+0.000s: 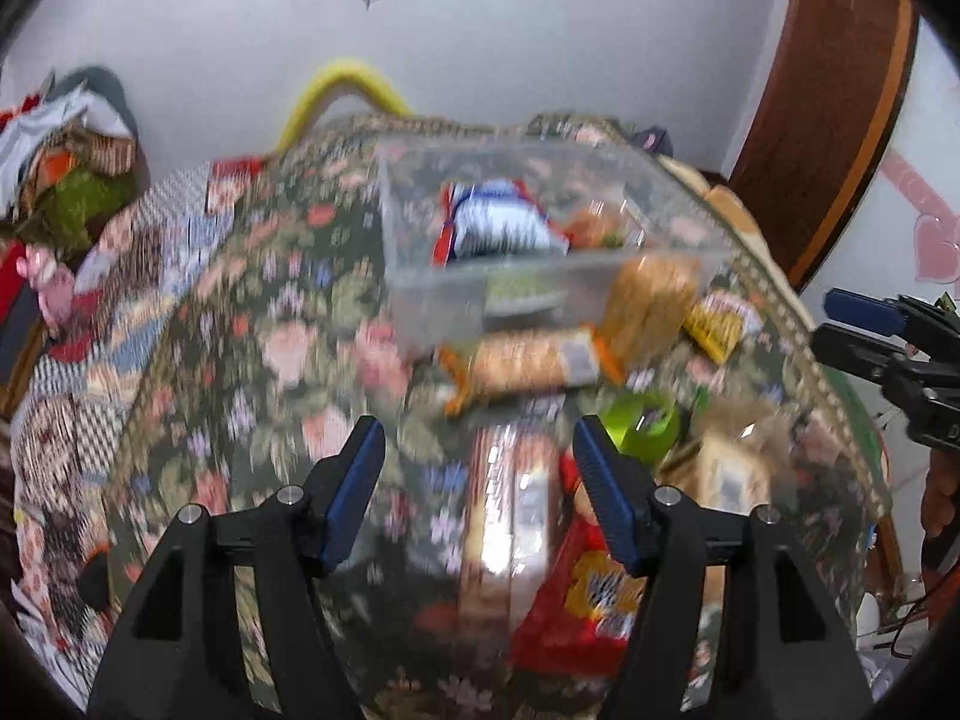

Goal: Organize snacks
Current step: 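Grasp the wafer roll with the left tool while the right tool grasps the peanut bag, then carry both snacks into the clear box and open both tools, then grasp the red snack bag with the left tool while the right tool grasps the bread loaf, then lift the red bag over the box with the left tool while the right tool lowers the bread loaf inside, then grasp the green MENG jar with the left tool while the right tool grasps the yellow snack bag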

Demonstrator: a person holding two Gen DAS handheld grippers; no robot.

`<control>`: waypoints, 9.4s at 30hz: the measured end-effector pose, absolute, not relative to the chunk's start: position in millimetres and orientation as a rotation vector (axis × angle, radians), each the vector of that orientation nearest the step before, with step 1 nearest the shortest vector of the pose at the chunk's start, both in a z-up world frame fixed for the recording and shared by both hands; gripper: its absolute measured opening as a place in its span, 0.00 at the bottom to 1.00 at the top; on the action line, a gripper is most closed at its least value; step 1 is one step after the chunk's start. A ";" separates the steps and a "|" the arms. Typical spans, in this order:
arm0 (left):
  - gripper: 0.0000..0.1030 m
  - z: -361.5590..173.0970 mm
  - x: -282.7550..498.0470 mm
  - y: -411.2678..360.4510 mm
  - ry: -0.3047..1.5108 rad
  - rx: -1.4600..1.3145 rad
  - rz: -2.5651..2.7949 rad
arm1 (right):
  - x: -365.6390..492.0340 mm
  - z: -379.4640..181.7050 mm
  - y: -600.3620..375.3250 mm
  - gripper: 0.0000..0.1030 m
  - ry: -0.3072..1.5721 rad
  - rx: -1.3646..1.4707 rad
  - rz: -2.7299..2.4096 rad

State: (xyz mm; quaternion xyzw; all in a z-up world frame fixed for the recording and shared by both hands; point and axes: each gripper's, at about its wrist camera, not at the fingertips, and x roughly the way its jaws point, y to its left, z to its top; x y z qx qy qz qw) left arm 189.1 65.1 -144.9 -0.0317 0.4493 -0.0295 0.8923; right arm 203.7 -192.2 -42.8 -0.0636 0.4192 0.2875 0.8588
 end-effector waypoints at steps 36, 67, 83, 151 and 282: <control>0.44 -210.5 183.4 70.8 0.985 -0.123 -0.075 | 203.8 -126.3 -194.3 0.42 1.070 -0.093 0.592; 0.44 -92.5 201.0 68.8 0.709 -0.115 -0.069 | 226.3 -29.5 -200.8 0.40 0.802 -0.043 0.555; 0.44 -93.4 289.8 69.5 0.713 -0.124 -0.053 | 292.1 -28.0 -183.2 0.40 0.783 -0.011 0.501; 0.60 -137.7 165.8 51.8 0.899 -0.101 -0.145 | 182.2 -85.9 -142.0 0.68 0.976 -0.161 0.644; 0.66 -113.0 303.8 69.5 0.794 -0.121 -0.086 | 307.8 -34.4 -133.6 0.52 0.872 -0.093 0.613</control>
